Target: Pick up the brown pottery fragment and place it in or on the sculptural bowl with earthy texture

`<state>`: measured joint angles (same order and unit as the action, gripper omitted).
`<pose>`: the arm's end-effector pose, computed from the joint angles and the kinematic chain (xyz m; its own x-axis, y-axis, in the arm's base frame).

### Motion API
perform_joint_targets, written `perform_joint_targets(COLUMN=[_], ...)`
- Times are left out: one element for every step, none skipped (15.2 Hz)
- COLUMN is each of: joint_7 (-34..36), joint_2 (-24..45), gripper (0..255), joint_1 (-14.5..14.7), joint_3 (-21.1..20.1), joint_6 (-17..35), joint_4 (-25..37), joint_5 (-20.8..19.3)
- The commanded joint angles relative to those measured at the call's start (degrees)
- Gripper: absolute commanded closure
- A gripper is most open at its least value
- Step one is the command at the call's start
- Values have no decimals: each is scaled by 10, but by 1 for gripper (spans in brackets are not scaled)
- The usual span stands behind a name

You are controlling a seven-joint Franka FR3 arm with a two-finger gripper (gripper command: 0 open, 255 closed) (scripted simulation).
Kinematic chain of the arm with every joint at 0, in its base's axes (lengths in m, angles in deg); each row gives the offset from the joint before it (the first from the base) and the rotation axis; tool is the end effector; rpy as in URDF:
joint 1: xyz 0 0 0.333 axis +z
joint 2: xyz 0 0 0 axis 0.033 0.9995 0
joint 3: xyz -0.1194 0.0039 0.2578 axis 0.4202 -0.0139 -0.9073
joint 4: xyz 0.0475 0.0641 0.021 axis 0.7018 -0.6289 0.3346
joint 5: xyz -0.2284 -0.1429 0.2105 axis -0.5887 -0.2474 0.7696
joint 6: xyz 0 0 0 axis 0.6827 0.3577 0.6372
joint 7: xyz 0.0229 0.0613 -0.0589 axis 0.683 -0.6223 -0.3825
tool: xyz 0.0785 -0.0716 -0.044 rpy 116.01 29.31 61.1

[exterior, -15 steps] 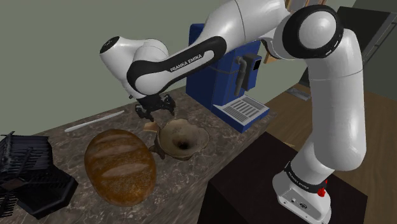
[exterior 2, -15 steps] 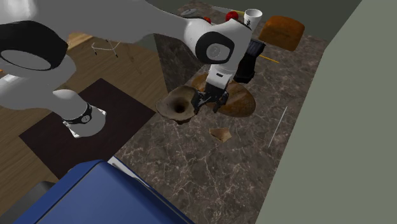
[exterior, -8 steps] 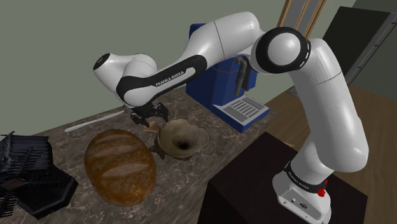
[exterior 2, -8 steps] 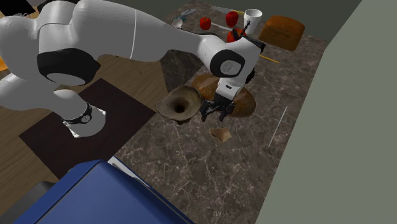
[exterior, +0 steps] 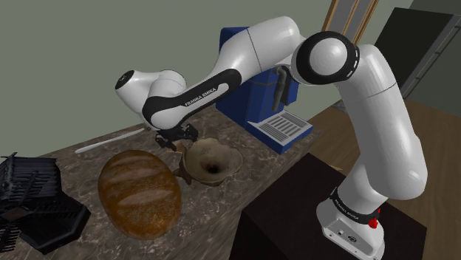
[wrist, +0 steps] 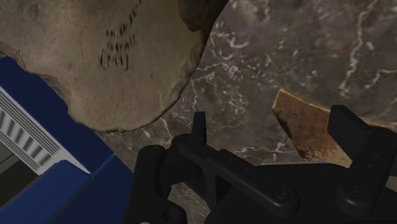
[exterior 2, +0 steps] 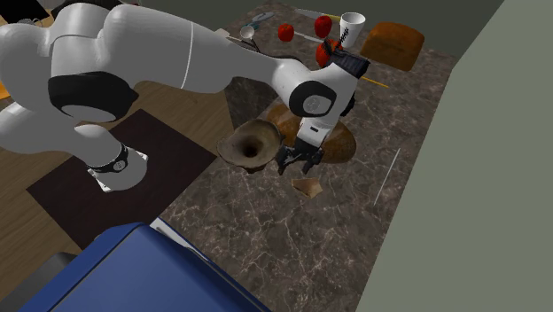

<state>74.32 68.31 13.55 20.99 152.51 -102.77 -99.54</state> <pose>0.5138 0.3239 0.2533 0.8169 -0.5469 0.1832 -0.5683 -0.7090 0.4175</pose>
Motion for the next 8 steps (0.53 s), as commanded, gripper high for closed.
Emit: perform_joint_targets(joint_7=[0, 0, 0, 0, 0, 0, 0, 0], joint_2=[0, 0, 0, 0, 0, 0, 0, 0], gripper=[0, 0, 0, 255, 255, 255, 255, 255], joint_1=[0, 0, 0, 0, 0, 0, 0, 0], joint_3=[0, 0, 0, 0, 0, 0, 0, 0], joint_6=[0, 0, 0, 0, 0, 0, 0, 0], joint_4=[0, 0, 0, 0, 0, 0, 0, 0], joint_5=[0, 0, 0, 0, 0, 0, 0, 0])
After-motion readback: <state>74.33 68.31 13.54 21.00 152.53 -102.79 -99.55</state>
